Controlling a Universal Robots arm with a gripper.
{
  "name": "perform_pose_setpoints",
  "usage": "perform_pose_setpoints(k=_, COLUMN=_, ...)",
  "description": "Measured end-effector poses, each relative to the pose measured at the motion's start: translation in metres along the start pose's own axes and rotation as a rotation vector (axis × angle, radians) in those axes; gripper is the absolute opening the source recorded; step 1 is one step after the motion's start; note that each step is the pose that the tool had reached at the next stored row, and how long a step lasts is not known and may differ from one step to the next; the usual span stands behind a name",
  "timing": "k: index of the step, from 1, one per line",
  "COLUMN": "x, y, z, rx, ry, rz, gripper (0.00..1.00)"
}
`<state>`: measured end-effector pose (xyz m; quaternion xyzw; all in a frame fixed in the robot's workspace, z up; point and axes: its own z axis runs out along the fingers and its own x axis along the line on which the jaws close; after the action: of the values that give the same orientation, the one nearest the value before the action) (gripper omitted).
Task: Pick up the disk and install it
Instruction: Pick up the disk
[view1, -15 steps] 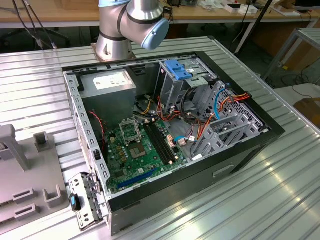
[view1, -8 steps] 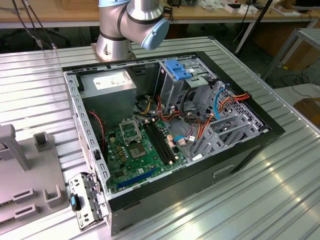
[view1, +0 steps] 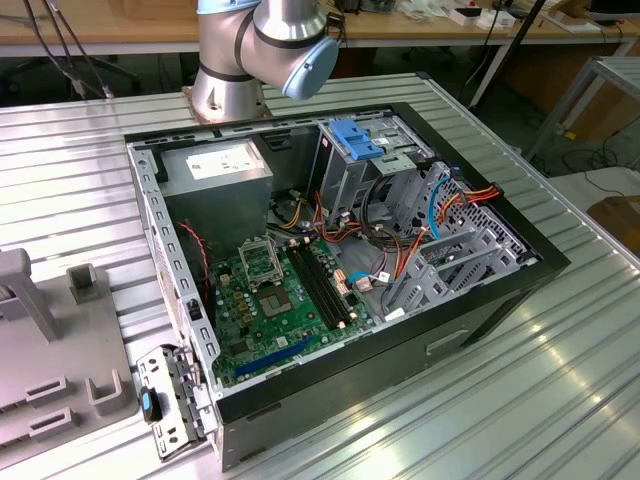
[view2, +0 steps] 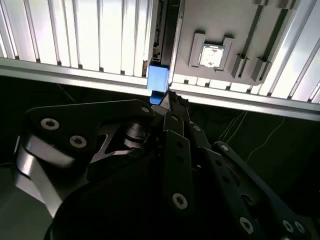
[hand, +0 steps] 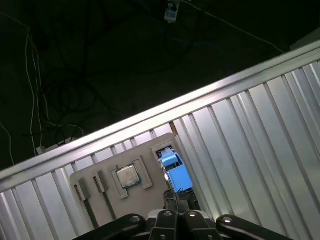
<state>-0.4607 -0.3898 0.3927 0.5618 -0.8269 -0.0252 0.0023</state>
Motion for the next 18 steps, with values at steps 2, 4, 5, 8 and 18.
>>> perform_pose_setpoints(k=2, x=0.0000, y=0.0001, z=-0.0001, rx=-0.0005, ry=0.0011, rz=-0.020, gripper=0.11)
perform_pose_setpoints(k=4, x=0.0001, y=0.0001, z=0.0001, rx=-0.0005, ry=0.0026, rz=-0.043, gripper=0.11)
perform_pose_setpoints(k=5, x=0.0001, y=0.0001, z=0.0002, rx=-0.0004, ry=0.0037, rz=-0.050, gripper=0.11)
perform_pose_setpoints(k=8, x=0.0001, y=0.0002, z=0.0013, rx=0.0016, ry=0.0074, rz=-0.067, gripper=0.11)
perform_pose_setpoints(k=18, x=0.0002, y=0.0002, z=0.0028, rx=0.0046, ry=0.0098, rz=-0.170, gripper=0.11)
